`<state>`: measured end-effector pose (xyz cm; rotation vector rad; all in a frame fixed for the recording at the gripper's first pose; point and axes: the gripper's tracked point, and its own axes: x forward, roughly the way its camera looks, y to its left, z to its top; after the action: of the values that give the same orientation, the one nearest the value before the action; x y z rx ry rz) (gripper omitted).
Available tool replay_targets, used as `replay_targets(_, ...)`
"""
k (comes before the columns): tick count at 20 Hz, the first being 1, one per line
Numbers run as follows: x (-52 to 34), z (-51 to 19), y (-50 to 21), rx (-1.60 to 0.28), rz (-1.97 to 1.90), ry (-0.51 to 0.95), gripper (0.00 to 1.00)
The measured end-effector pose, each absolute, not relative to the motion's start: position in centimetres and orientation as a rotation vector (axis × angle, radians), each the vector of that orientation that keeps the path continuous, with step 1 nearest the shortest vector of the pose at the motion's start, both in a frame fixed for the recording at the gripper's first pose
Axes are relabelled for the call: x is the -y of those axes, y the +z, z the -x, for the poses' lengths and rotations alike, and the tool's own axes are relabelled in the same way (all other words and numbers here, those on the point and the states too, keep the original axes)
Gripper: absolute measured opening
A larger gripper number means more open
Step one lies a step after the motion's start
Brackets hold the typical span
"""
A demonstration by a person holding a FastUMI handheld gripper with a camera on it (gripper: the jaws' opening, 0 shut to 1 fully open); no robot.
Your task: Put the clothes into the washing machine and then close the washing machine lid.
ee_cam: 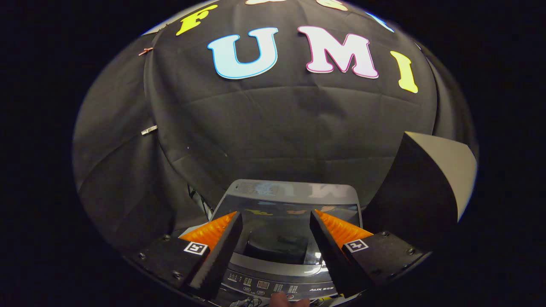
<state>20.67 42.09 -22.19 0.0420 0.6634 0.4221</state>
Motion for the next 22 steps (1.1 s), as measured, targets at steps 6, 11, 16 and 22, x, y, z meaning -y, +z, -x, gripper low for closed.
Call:
replay_targets(6, -40.6, -20.2, -14.8, -0.445, -0.095, 0.423, 1.0)
replay_targets(11, -37.9, -18.7, -8.2, -0.211, -0.063, 0.403, 0.99)
replay_targets(16, -34.5, -16.8, -4.4, -0.111, -0.044, 0.4, 0.99)
replay_targets(22, -29.2, -13.4, -4.2, -0.117, -0.025, 0.41, 0.99)
